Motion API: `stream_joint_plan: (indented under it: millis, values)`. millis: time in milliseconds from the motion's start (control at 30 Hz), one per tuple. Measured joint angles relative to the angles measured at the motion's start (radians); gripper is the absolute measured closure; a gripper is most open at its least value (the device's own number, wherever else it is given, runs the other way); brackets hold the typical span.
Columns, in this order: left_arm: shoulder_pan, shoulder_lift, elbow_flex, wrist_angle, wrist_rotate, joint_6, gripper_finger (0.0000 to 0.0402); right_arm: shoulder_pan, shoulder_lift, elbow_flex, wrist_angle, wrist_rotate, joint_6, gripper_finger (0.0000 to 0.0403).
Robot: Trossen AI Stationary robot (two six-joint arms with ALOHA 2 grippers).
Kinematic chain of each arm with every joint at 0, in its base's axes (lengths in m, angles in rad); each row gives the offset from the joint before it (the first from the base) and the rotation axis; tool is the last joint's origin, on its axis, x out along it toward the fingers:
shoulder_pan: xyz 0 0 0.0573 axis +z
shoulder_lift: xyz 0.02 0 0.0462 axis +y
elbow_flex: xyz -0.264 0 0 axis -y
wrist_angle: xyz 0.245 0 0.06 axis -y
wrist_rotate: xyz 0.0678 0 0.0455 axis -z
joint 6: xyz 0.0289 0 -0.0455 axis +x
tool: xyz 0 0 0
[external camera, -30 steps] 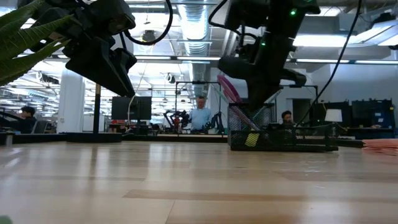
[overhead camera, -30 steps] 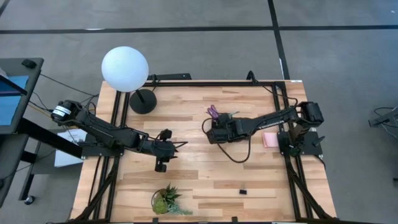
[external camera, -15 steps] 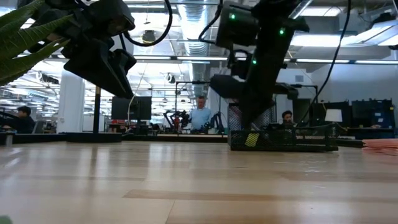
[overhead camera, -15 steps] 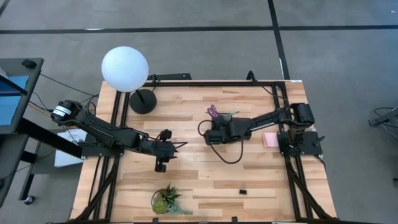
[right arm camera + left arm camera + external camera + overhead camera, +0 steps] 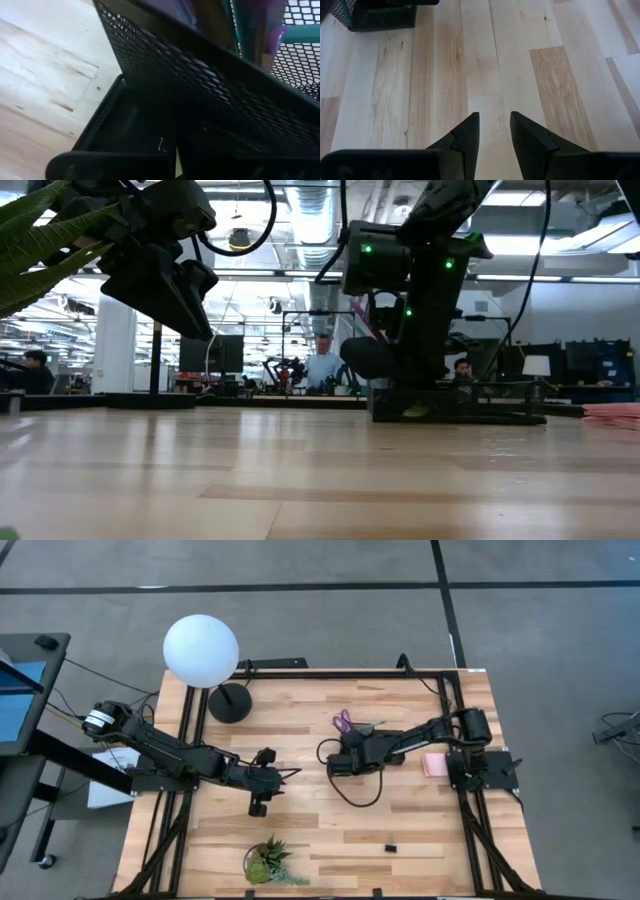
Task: Pick and place office supplies into organizer
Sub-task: Put the top black binder clip into the black desk organizer, then put the black binder clip into the black desk organizer
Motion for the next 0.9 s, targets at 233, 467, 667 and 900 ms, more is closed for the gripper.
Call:
stream_joint_plan:
  millis: [233,467,667,900]
  values:
    - [0.0,0.0,0.0,0.0,0.0,0.0,0.0297,0.012,-0.065,0.007,-0.031,0.019,-0.036,0.0403]
    - [0.0,0.0,0.0,0.0,0.0,0.0,0.0297,0.025,-0.17,0.056,-0.054,0.093,-0.11,0.0403]
    - [0.0,0.0,0.0,-0.001,0.0,-0.001,0.0297,0.104,-0.236,0.088,-0.056,0.072,-0.136,0.0403]
    - [0.0,0.0,0.0,-0.001,0.003,-0.002,0.0297,0.202,-0.21,0.089,-0.171,0.048,0.041,0.0403]
